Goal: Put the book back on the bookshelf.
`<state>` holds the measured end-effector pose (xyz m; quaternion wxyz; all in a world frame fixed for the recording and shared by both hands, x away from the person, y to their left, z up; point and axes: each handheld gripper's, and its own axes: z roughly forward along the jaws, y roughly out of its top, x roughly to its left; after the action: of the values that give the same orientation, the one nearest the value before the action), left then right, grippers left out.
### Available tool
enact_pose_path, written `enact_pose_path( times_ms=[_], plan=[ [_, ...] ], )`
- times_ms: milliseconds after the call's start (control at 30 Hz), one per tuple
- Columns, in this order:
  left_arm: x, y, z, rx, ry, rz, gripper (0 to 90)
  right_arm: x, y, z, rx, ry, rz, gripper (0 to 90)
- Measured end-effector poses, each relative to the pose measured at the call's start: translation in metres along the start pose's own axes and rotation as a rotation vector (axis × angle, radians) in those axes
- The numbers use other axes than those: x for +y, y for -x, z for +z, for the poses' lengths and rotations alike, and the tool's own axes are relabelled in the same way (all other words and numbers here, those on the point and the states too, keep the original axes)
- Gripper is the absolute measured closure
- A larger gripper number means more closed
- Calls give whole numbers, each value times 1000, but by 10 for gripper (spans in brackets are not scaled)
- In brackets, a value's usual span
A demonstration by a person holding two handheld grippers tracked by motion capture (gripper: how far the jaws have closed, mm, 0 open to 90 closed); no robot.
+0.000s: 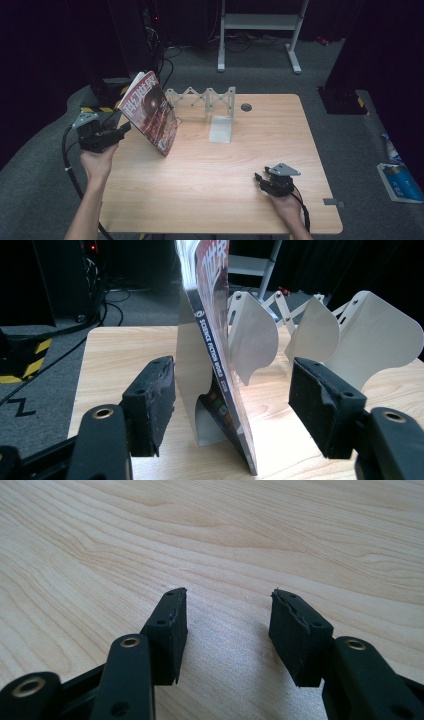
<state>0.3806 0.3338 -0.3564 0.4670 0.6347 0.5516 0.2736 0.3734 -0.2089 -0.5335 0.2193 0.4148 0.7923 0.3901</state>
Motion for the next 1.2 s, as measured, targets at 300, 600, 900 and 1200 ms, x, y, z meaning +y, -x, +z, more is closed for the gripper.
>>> enact_pose_path(
  times_ms=[300, 600, 900, 1200],
  plan=[
    [-5, 1, -6, -13, -4, -2, 329, 0, 0, 0, 1, 0, 1, 493],
    [-8, 7, -13, -40, 2, 7, 311, 0, 0, 0, 2, 1, -2, 492],
    [-13, 16, -15, -76, -1, 18, 313, 0, 0, 0, 2, 0, -2, 492],
    [-16, 27, -15, -120, -14, 25, 298, 0, 0, 0, 2, 1, -4, 492]
  ],
)
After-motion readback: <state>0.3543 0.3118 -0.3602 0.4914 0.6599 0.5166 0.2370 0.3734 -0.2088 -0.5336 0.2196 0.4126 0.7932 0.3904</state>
